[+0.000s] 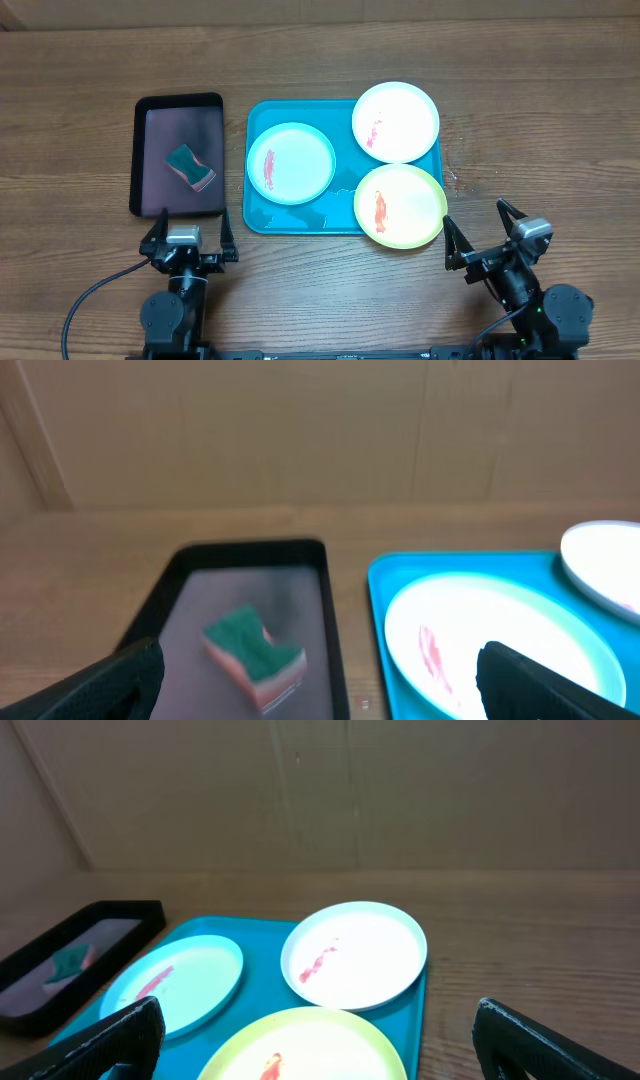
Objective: Clean dirty plates on tray and stack at the side
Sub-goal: 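Move left gripper to the sponge, right gripper to light blue plate rim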
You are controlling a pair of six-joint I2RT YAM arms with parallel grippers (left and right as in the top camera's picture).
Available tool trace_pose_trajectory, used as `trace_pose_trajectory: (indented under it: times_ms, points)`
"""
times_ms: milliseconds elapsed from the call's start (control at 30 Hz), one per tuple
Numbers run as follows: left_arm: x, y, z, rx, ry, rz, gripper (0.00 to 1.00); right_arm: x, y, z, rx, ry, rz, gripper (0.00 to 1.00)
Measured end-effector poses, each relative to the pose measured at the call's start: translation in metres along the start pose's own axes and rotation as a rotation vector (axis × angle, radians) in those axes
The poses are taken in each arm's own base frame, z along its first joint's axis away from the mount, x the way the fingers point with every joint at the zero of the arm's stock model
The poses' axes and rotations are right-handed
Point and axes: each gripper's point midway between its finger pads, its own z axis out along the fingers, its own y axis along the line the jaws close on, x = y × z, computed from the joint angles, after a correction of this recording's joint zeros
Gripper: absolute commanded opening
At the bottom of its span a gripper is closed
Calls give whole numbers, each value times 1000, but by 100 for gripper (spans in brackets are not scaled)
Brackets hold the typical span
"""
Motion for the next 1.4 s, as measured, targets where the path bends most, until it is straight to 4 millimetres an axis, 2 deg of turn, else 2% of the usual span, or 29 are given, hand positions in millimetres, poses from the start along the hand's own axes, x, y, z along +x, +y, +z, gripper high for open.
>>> trace_pose_trajectory:
  times_ms: [100,233,300,400,600,700,800,967,1200,1400]
  points:
    - [-8,-2,0,13,-31,-16,100,-14,3,0,-4,5,2,100]
    - [-3,-10,-3,56,27,-28,100,-33,5,3,-8,19,1,100]
    - [-9,-11,-9,67,60,-31,100,-41,5,6,-7,28,2,100]
    - [-35,-13,-21,77,58,-33,100,-52,4,13,-6,53,10,100]
    - [-106,-16,-47,104,55,-43,100,-63,0,28,3,141,39,100]
    - [-128,-18,-49,116,100,-58,100,-69,-2,35,8,186,55,100]
    - [-142,-20,-41,119,204,-84,100,-72,-4,42,14,243,76,100]
    - [-143,-21,-20,106,481,-126,100,-70,-6,59,9,357,117,100]
    - [-147,-24,2,82,814,-158,100,-56,14,88,-64,577,162,100]
    - [-127,-30,21,69,1007,-123,100,-47,31,115,-139,694,188,100]
